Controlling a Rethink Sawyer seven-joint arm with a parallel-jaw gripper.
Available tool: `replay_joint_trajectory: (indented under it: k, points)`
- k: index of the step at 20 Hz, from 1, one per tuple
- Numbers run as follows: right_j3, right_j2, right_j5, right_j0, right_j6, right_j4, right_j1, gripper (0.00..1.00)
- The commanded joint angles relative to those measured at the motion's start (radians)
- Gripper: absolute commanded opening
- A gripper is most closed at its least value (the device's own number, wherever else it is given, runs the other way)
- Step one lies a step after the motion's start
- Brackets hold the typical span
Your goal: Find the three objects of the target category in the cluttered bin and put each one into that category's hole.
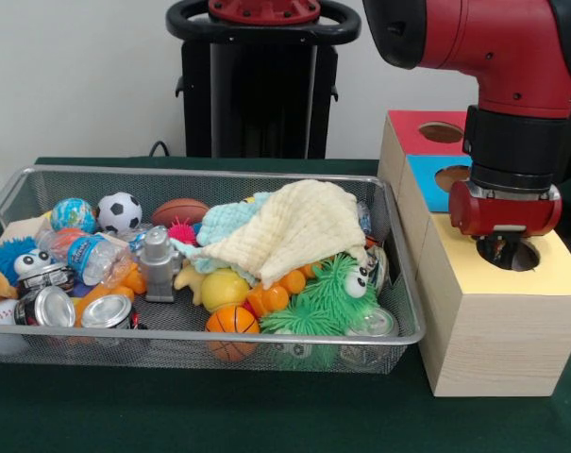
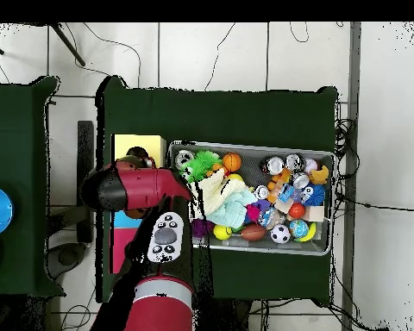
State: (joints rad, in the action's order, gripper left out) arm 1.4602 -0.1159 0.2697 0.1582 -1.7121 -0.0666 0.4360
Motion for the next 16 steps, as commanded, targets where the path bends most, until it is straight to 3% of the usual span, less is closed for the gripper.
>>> replay_joint_trajectory:
  k: [1,7,13,14,16]
  points:
    - [0.060,0.011,0.157,-0.007,-0.125,0.018,-0.136,0.00]
    - [0.083,0.011,0.060,-0.006,-0.132,0.035,-0.108,0.00]
    - [0.081,0.022,0.055,-0.011,-0.125,0.037,-0.105,0.00]
    - [0.083,0.023,0.057,-0.012,-0.125,0.037,-0.104,1.00]
    - [0.081,0.023,0.059,-0.012,-0.125,0.037,-0.104,1.00]
